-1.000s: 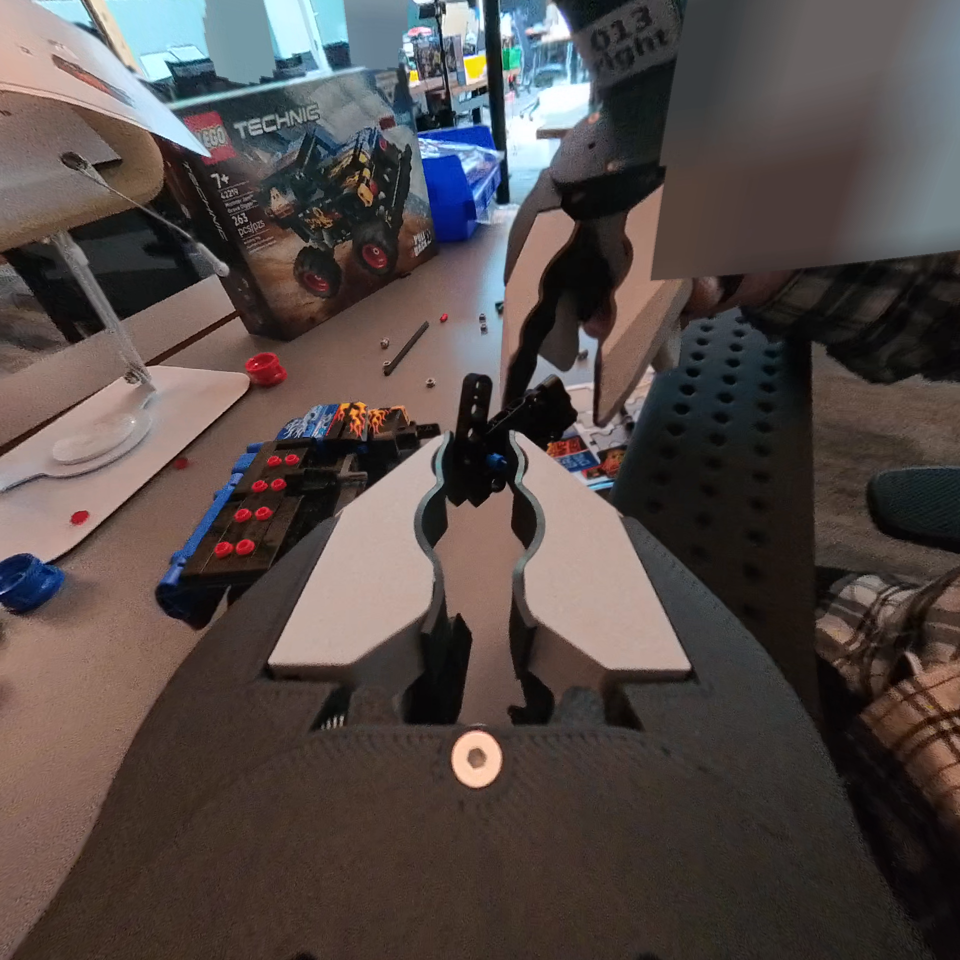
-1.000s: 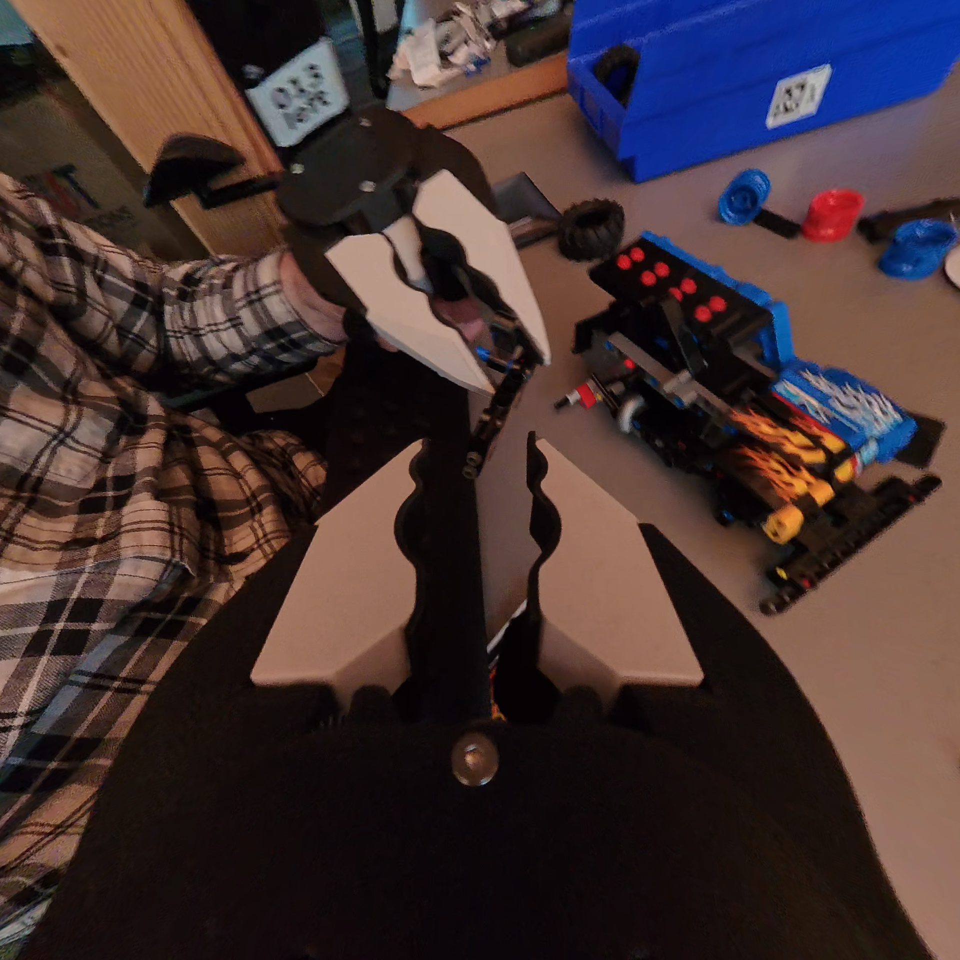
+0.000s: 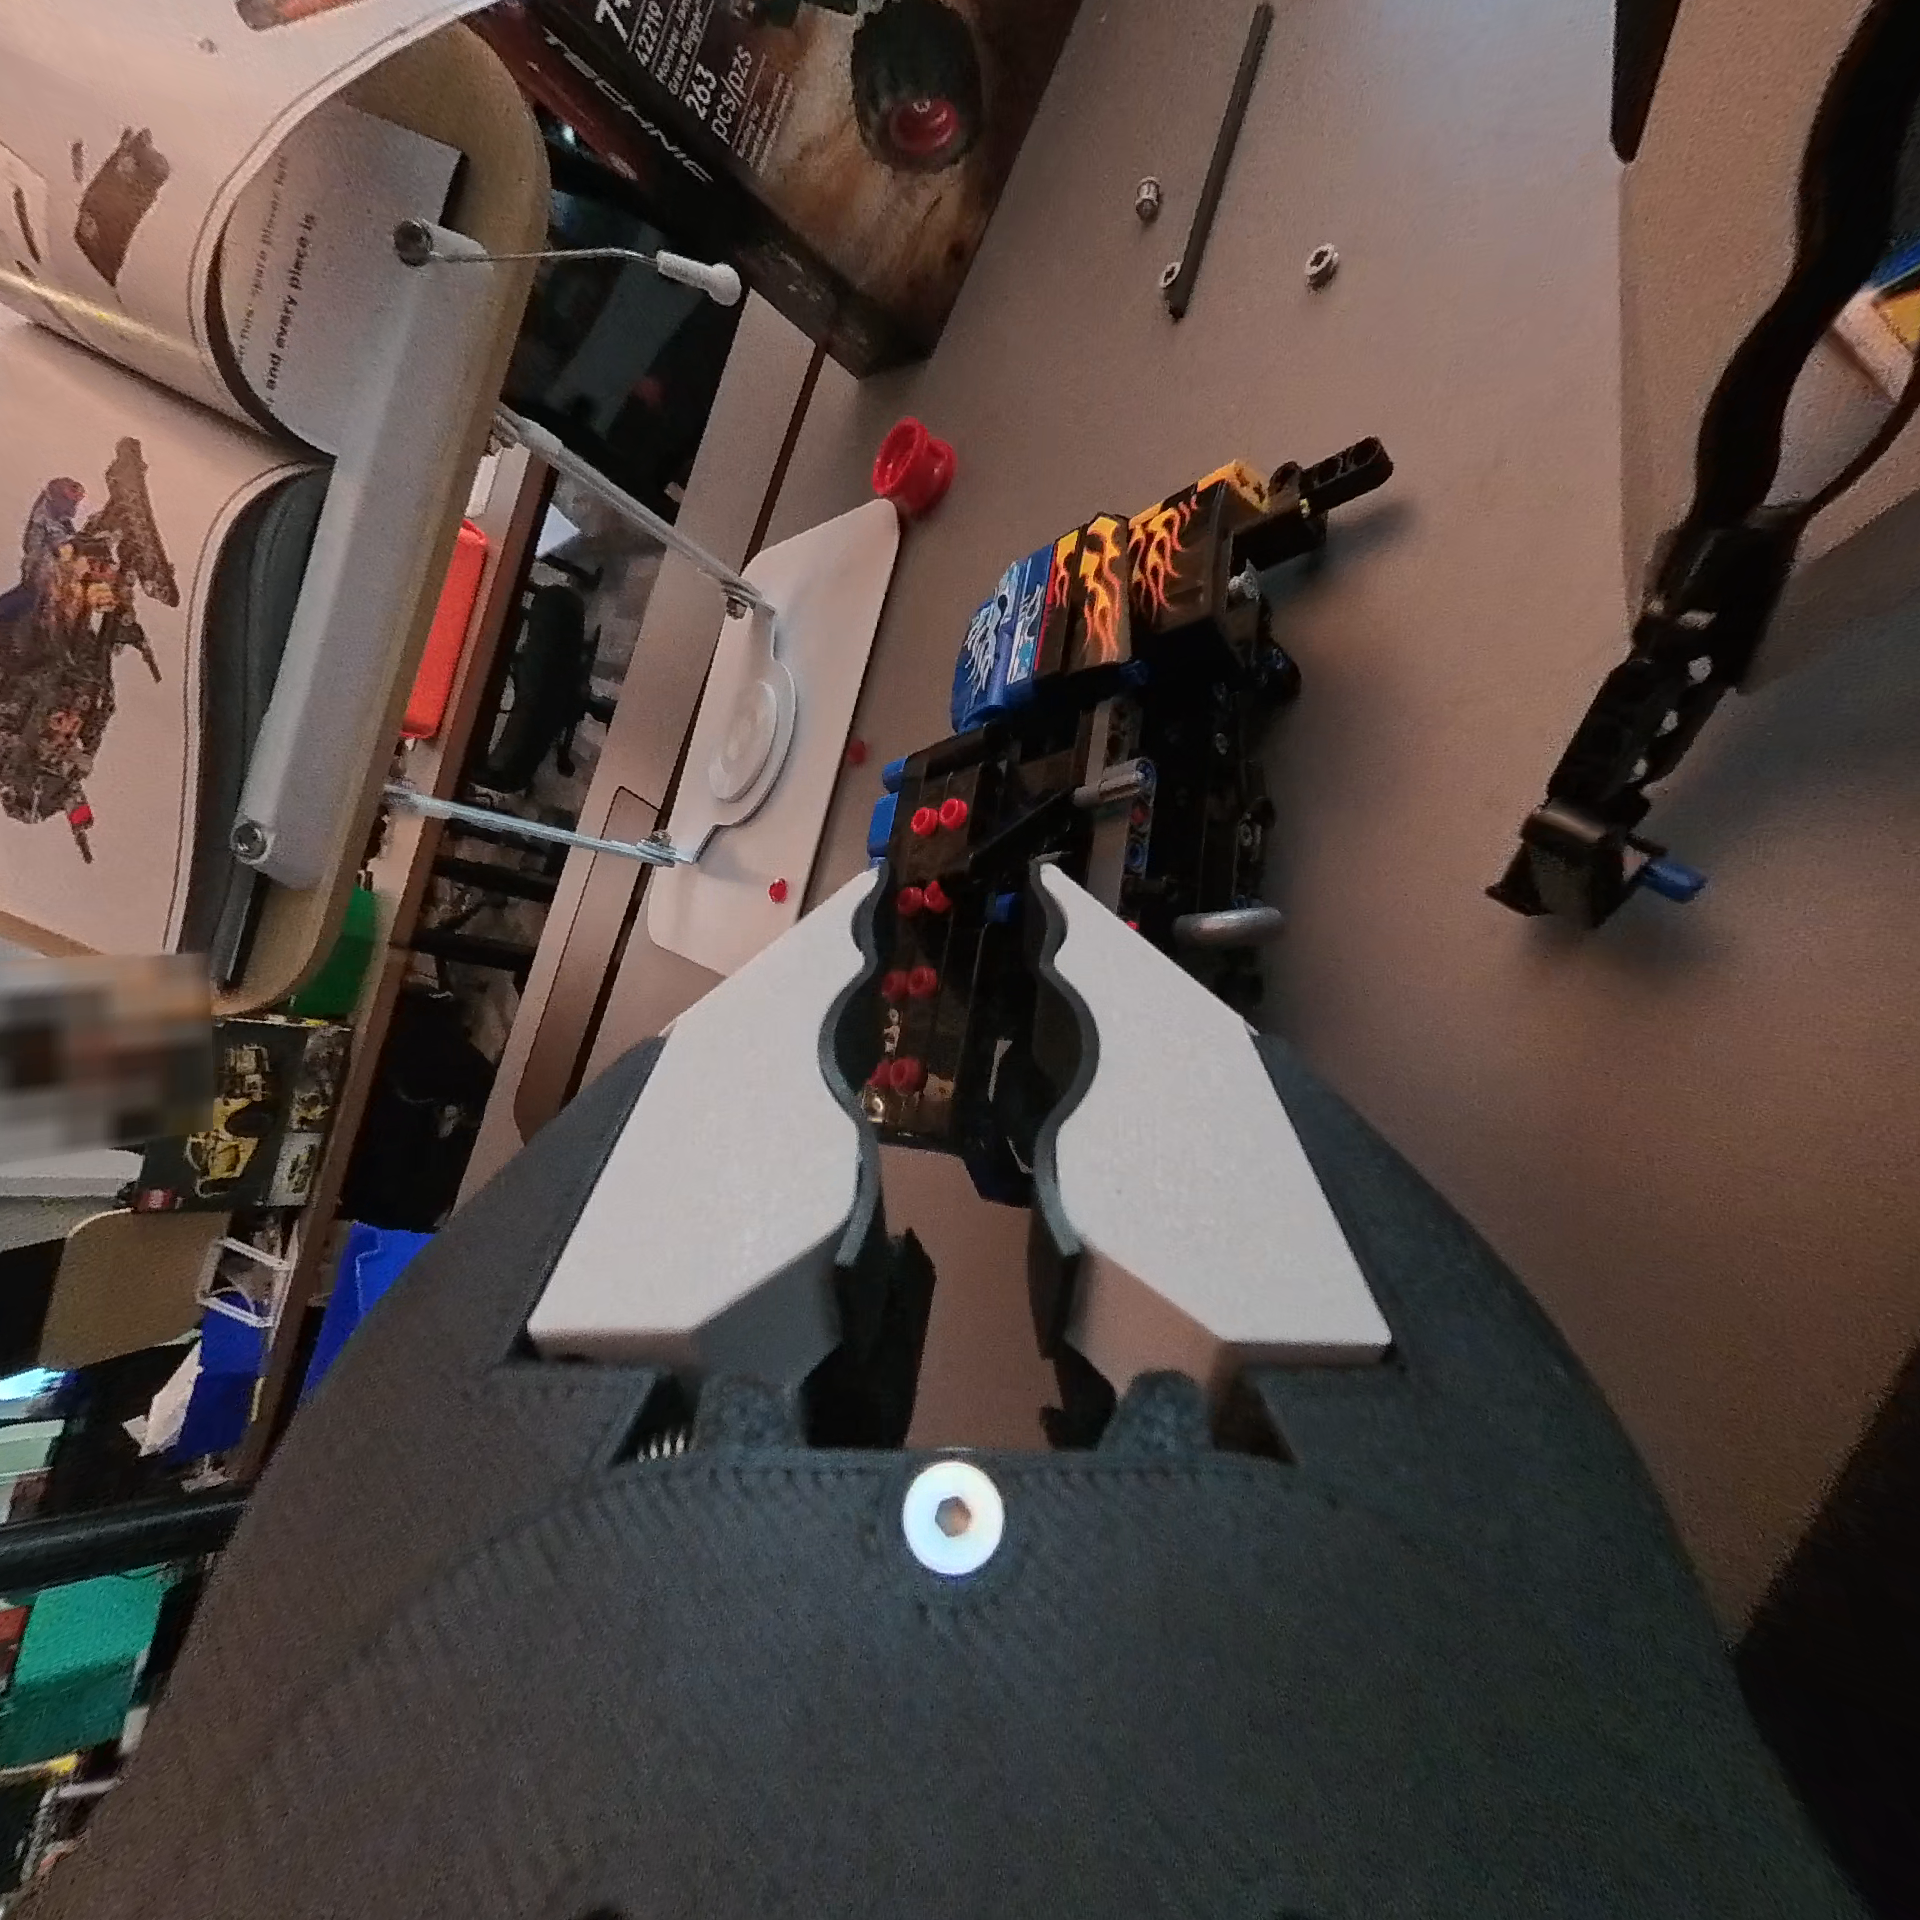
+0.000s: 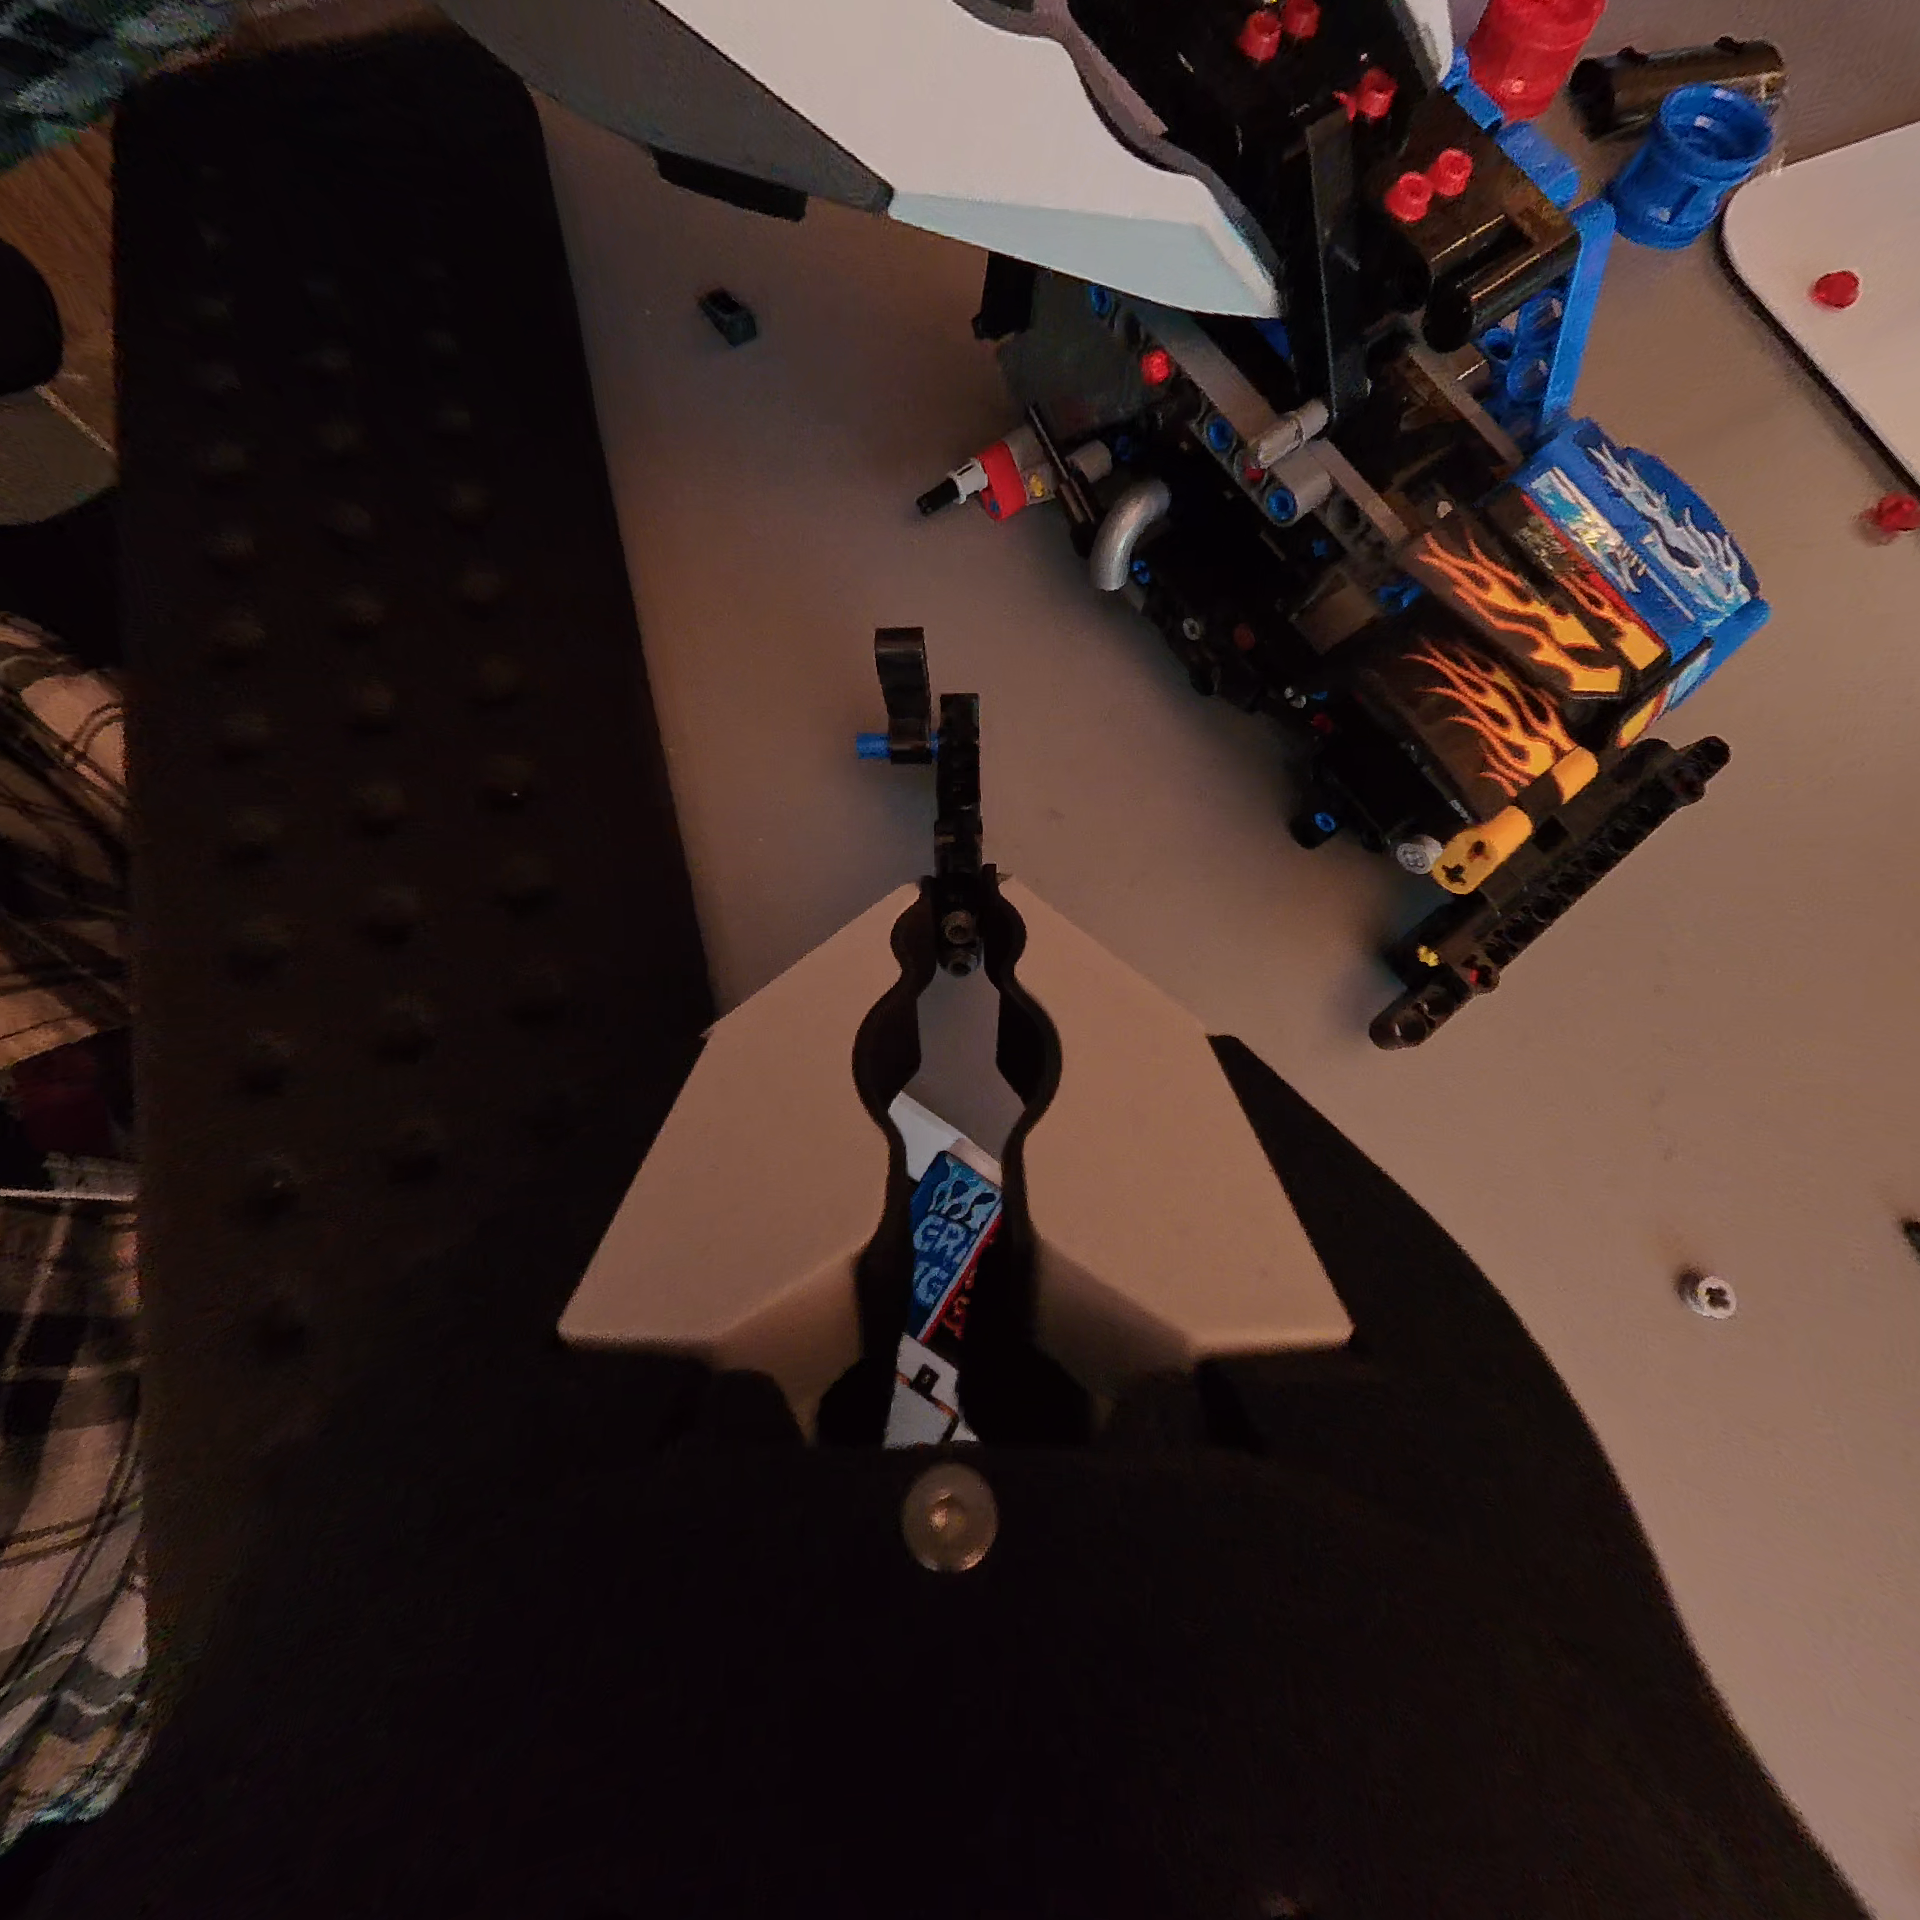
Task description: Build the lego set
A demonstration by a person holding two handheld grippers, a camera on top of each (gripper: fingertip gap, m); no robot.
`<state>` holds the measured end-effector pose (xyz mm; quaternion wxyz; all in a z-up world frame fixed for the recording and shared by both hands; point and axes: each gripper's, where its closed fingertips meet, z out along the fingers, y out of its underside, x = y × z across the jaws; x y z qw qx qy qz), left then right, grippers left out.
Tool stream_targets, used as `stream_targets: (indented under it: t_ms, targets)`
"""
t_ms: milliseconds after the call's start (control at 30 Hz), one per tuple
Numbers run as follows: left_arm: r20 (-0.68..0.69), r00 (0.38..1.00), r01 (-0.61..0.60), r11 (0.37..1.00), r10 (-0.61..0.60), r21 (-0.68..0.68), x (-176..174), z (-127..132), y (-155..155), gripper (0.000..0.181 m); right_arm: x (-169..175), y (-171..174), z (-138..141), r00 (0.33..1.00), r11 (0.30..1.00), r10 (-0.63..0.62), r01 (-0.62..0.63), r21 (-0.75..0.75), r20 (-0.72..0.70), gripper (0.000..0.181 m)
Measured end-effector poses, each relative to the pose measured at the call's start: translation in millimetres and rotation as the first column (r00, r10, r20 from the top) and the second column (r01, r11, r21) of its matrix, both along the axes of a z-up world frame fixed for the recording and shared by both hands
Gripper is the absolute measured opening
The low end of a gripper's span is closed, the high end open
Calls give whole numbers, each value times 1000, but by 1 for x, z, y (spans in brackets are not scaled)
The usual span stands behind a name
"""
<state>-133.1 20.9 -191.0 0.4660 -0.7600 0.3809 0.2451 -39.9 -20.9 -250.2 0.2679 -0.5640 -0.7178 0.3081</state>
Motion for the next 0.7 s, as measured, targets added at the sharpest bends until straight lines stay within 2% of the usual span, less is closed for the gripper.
stream_targets:
  t_ms: [133,200,400,533,700]
  targets:
    - [-80,996,49,996,-43,78,5,4,-1,27,0,0,-9,999,999,5,-6,49,33,6]
    - [-142,986,102,989,-87,103,11,3,-4,21,0,-3,-11,999,999,14,-16,43,37,7]
    - [-317,946,128,974,-63,189,8,3,-4,13,-2,-4,-5,1000,1000,4,-5,8,15,13]
    - [-302,951,129,975,-70,181,7,3,-7,13,-4,4,9,999,998,-38,36,-48,-26,20]
    - [-272,960,130,970,-70,206,8,2,-7,17,-20,25,35,989,994,-111,113,14,-100,19]
